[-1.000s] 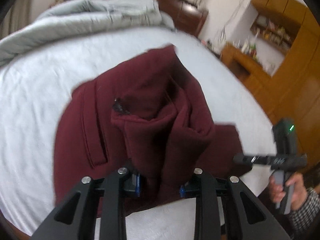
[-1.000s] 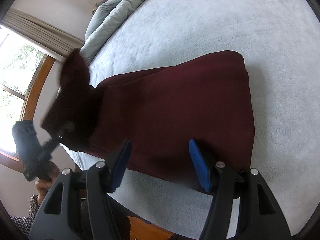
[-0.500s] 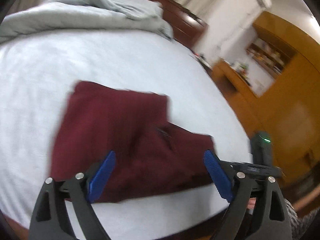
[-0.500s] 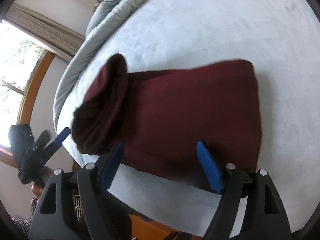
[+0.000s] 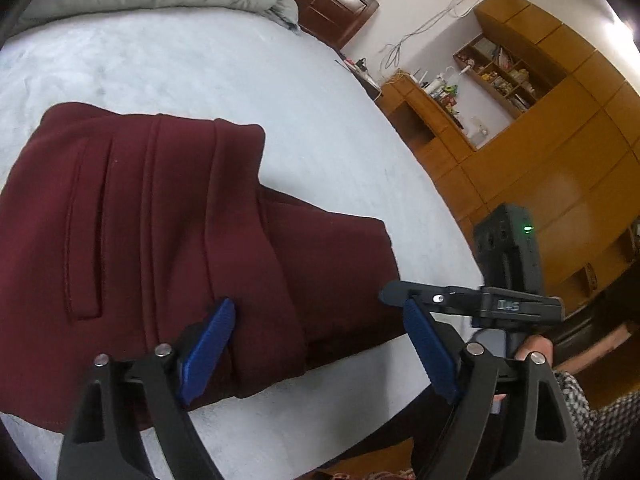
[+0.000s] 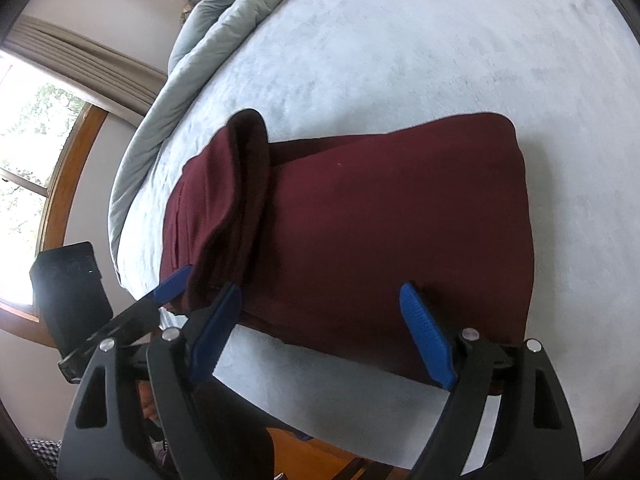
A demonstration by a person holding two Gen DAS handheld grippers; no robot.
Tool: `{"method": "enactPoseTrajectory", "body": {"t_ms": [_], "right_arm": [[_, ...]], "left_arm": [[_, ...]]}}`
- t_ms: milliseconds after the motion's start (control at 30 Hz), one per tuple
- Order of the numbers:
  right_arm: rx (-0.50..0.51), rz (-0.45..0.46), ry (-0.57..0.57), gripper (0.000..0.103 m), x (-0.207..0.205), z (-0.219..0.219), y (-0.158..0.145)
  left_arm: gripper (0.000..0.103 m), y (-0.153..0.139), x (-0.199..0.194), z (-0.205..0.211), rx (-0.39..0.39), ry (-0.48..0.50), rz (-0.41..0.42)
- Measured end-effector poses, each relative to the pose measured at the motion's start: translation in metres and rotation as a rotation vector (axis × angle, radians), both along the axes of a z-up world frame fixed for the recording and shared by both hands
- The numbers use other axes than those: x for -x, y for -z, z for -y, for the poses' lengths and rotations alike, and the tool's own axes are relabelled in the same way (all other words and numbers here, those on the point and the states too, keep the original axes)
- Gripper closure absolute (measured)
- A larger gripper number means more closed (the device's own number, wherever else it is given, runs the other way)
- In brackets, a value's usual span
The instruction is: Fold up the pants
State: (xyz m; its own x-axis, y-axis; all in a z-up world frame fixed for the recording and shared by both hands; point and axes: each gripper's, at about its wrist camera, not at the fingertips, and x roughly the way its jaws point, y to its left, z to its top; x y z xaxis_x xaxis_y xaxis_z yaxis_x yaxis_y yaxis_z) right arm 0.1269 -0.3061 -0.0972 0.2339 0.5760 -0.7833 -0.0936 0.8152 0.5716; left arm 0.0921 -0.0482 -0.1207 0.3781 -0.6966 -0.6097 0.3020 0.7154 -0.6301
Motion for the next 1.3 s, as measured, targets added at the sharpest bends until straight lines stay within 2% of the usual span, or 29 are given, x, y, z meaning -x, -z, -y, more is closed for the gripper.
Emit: {"method": "enactPoseTrajectory", "body": {"t_ms": [133,233,300,367,433,533,633,667,733,800,833,867,900,967,1133,1300], "right_arm": [[-0.040,0.009,-0.013,0.022,-0.005,-0.007,-0.006],[-0.076,0.012,-0.039,0.018,-0.011,-0.019,-0.014],[-0.130,-0.009,-0.070,0.016,-0.018,-0.033,-0.016],[-0.160,-0.036,-0.090,0.015,-0.022,-0.044,-0.014],[-0.176,-0.073,-0.114,0.014,-0.025,-0.063,-0.011],[-0.144,-0.126,-0.116,0.013,-0.027,-0.080,-0.001],[-0.120,-0.145,-0.129,0.013,-0.027,-0.094,0.009],[-0.097,-0.132,-0.138,0.015,-0.026,-0.099,0.010],[-0.059,-0.105,-0.161,0.030,-0.025,-0.105,0.011],[-0.100,-0.089,-0.172,0.064,-0.022,-0.110,0.012],[-0.127,-0.096,-0.167,0.069,-0.022,-0.110,0.013],[-0.133,-0.082,-0.169,0.079,-0.021,-0.110,0.011],[-0.133,-0.059,-0.177,0.085,-0.021,-0.110,0.008],[-0.136,-0.029,-0.190,0.088,-0.020,-0.108,0.000],[-0.162,0.052,-0.203,0.089,-0.014,-0.096,-0.035],[-0.153,0.126,-0.184,0.089,-0.011,-0.060,-0.074]], "left_arm": [[0.017,-0.007,-0.004,-0.023,0.059,-0.047,-0.020],[0.017,-0.019,-0.002,-0.057,0.070,-0.152,0.001],[0.016,-0.024,0.001,-0.077,0.042,-0.218,0.016],[0.016,-0.023,0.000,-0.097,-0.030,-0.273,0.010],[0.016,-0.014,-0.005,-0.109,-0.120,-0.306,-0.031],[0.016,0.007,-0.012,-0.122,-0.146,-0.320,-0.129],[0.016,0.014,-0.012,-0.123,-0.154,-0.313,-0.127],[0.016,0.015,-0.011,-0.124,-0.163,-0.310,-0.124],[0.016,0.015,-0.014,-0.121,-0.185,-0.300,-0.118],[0.016,0.016,-0.015,-0.121,-0.176,-0.304,-0.120],[0.016,0.015,-0.016,-0.125,-0.164,-0.316,-0.122],[0.016,0.014,-0.016,-0.128,-0.156,-0.331,-0.125],[0.016,0.014,-0.016,-0.132,-0.146,-0.346,-0.131],[0.016,0.012,-0.014,-0.143,-0.112,-0.381,-0.148],[0.016,0.009,-0.006,-0.155,-0.084,-0.426,-0.155],[0.016,0.001,-0.009,-0.141,-0.069,-0.403,-0.147]]}}
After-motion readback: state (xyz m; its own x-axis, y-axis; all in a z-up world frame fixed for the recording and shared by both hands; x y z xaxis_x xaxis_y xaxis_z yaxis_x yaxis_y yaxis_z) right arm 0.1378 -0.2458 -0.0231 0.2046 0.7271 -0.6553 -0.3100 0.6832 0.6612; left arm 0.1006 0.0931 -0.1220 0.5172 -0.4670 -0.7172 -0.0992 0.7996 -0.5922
